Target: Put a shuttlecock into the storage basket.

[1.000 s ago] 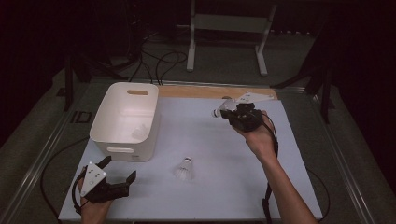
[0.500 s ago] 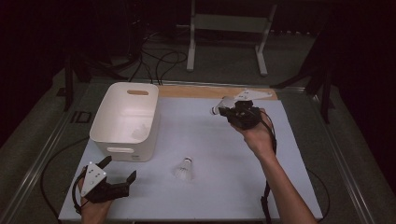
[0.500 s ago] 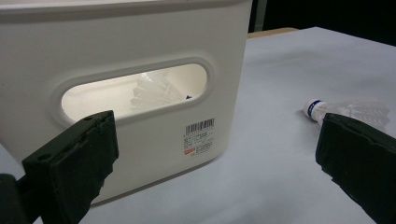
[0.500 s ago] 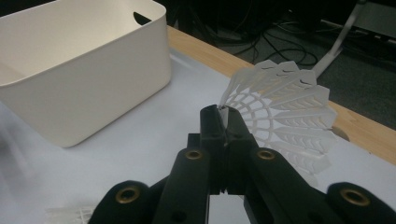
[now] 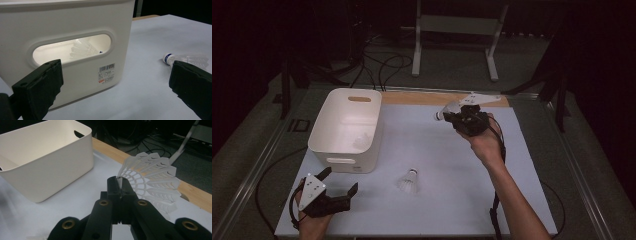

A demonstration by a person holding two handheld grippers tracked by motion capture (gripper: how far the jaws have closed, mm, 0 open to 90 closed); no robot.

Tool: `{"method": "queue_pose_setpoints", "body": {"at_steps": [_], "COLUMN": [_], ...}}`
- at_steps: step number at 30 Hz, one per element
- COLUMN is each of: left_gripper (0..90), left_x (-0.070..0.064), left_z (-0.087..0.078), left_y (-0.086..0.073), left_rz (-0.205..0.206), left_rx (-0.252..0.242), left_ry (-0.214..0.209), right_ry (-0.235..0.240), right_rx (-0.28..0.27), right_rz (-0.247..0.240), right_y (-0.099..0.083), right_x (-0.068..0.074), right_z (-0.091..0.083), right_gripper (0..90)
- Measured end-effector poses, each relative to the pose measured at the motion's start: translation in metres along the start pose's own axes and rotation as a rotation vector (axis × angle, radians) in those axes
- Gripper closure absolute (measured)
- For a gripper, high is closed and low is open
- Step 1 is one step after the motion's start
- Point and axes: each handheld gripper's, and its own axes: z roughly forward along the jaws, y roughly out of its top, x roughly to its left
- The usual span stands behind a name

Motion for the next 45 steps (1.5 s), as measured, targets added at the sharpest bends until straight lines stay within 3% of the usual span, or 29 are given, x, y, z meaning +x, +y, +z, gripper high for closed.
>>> {"method": "queue_pose_setpoints", "body": {"at_steps": [24,45], "left_gripper": [0.0,0.0], "left_x": [0.001,0.001], "left_z": [-0.001,-0.001], "left_y": [0.0,0.0], "left_rz": [0.001,0.002], "left_rx": [-0.001,0.0], "left_ry": [0.001,-0.001], "right_ry": [0.008,0.016], "right_rx": [-0.017,-0.023], "right_rz": [-0.011,-0.047], "right_y": [0.014,0.028], "right_x": [0.008,0.017], "right_z": [0.007,0.014], "right_gripper": [89.2,89.2]}}
